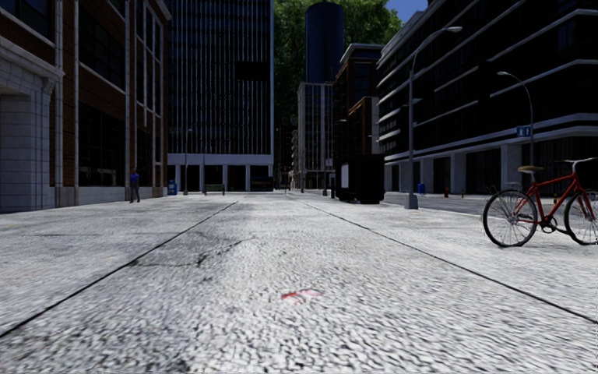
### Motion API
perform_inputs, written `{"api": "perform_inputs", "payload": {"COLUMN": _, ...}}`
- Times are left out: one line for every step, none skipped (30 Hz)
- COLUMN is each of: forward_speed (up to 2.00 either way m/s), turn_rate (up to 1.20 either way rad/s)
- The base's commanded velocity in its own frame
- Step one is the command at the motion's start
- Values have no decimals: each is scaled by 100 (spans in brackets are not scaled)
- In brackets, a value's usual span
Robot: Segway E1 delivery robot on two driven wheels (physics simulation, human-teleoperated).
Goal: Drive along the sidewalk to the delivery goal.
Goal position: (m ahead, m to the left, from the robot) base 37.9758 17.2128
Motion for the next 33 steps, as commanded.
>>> {"api": "perform_inputs", "payload": {"forward_speed": 200, "turn_rate": 0}}
{"api": "perform_inputs", "payload": {"forward_speed": 200, "turn_rate": 0}}
{"api": "perform_inputs", "payload": {"forward_speed": 200, "turn_rate": 0}}
{"api": "perform_inputs", "payload": {"forward_speed": 200, "turn_rate": 0}}
{"api": "perform_inputs", "payload": {"forward_speed": 200, "turn_rate": 0}}
{"api": "perform_inputs", "payload": {"forward_speed": 200, "turn_rate": 0}}
{"api": "perform_inputs", "payload": {"forward_speed": 200, "turn_rate": 0}}
{"api": "perform_inputs", "payload": {"forward_speed": 200, "turn_rate": 0}}
{"api": "perform_inputs", "payload": {"forward_speed": 200, "turn_rate": 0}}
{"api": "perform_inputs", "payload": {"forward_speed": 200, "turn_rate": 0}}
{"api": "perform_inputs", "payload": {"forward_speed": 200, "turn_rate": 0}}
{"api": "perform_inputs", "payload": {"forward_speed": 200, "turn_rate": 0}}
{"api": "perform_inputs", "payload": {"forward_speed": 200, "turn_rate": 0}}
{"api": "perform_inputs", "payload": {"forward_speed": 200, "turn_rate": 0}}
{"api": "perform_inputs", "payload": {"forward_speed": 200, "turn_rate": 0}}
{"api": "perform_inputs", "payload": {"forward_speed": 200, "turn_rate": 0}}
{"api": "perform_inputs", "payload": {"forward_speed": 200, "turn_rate": 0}}
{"api": "perform_inputs", "payload": {"forward_speed": 200, "turn_rate": 0}}
{"api": "perform_inputs", "payload": {"forward_speed": 200, "turn_rate": 0}}
{"api": "perform_inputs", "payload": {"forward_speed": 200, "turn_rate": 0}}
{"api": "perform_inputs", "payload": {"forward_speed": 200, "turn_rate": 0}}
{"api": "perform_inputs", "payload": {"forward_speed": 200, "turn_rate": 0}}
{"api": "perform_inputs", "payload": {"forward_speed": 200, "turn_rate": 0}}
{"api": "perform_inputs", "payload": {"forward_speed": 200, "turn_rate": 0}}
{"api": "perform_inputs", "payload": {"forward_speed": 200, "turn_rate": 0}}
{"api": "perform_inputs", "payload": {"forward_speed": 200, "turn_rate": 0}}
{"api": "perform_inputs", "payload": {"forward_speed": 200, "turn_rate": 0}}
{"api": "perform_inputs", "payload": {"forward_speed": 200, "turn_rate": 0}}
{"api": "perform_inputs", "payload": {"forward_speed": 200, "turn_rate": 0}}
{"api": "perform_inputs", "payload": {"forward_speed": 200, "turn_rate": 0}}
{"api": "perform_inputs", "payload": {"forward_speed": 200, "turn_rate": 0}}
{"api": "perform_inputs", "payload": {"forward_speed": 200, "turn_rate": 0}}
{"api": "perform_inputs", "payload": {"forward_speed": 200, "turn_rate": 0}}
